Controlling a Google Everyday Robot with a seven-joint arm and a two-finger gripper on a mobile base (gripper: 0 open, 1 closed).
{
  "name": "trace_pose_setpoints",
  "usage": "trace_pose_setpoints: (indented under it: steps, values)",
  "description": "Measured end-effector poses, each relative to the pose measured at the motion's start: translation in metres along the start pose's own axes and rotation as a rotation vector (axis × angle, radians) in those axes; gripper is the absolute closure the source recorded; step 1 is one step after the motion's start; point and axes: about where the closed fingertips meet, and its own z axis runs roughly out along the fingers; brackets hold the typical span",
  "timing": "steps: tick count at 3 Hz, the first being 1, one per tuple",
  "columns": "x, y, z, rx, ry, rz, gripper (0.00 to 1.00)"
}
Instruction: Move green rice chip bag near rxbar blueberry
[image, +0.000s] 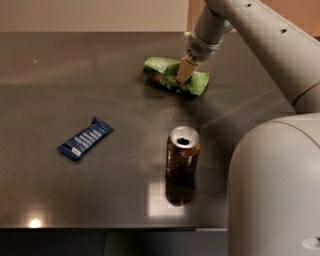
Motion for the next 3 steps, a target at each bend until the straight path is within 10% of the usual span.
trace_pose_setpoints:
  steps: [3]
  values:
    - [-0.025, 0.045, -0.042, -0.061, -0.045, -0.063, 1.0]
